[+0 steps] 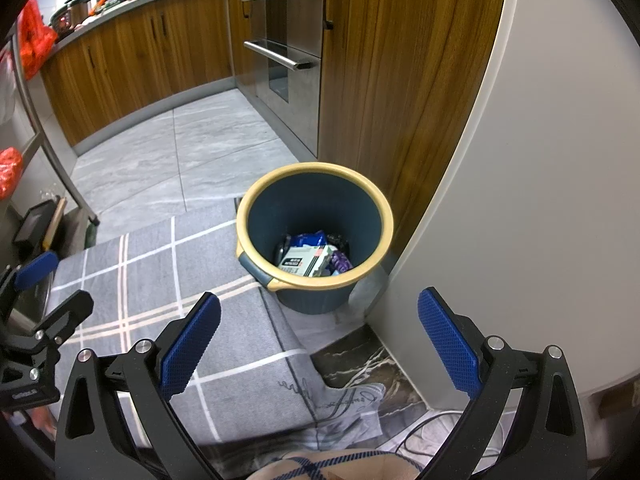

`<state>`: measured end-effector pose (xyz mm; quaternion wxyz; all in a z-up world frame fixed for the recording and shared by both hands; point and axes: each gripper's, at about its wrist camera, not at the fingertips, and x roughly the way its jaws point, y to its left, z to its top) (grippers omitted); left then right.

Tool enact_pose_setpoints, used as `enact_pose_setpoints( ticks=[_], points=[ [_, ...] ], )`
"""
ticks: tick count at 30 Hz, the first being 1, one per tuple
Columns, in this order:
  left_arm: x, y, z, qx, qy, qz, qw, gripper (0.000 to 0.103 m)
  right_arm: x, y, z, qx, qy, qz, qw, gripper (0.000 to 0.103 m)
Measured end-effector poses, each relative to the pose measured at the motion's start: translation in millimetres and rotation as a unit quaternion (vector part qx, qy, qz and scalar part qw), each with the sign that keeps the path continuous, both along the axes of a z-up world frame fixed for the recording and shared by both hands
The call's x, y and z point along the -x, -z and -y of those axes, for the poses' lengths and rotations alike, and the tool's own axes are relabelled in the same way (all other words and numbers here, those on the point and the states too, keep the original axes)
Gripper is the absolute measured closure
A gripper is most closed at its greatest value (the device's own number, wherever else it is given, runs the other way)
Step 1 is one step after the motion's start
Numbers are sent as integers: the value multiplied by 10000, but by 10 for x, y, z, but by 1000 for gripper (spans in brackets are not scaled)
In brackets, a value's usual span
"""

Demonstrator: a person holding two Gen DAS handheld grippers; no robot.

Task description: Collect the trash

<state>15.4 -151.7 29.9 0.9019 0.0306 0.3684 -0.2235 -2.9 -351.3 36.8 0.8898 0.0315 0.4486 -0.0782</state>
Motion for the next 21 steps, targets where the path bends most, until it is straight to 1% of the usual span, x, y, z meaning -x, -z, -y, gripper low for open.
enact_pose_setpoints(
  ticks=[5, 10, 14, 21],
  points=[
    [23, -15, -30, 16, -18, 177, 9998, 6, 2, -4, -5, 3, 0, 2, 10000, 5],
    [68, -17, 26, -92, 158, 297, 9994, 6, 1, -7, -9, 2, -1, 0, 10000, 5],
    [51, 7, 36, -54, 197, 145, 9997, 6, 3, 4, 3, 6, 1, 5, 10000, 5],
    [38, 20, 31, -159, 144, 93, 9997, 6, 4, 11, 11, 31, -6, -15, 10000, 5]
  ],
)
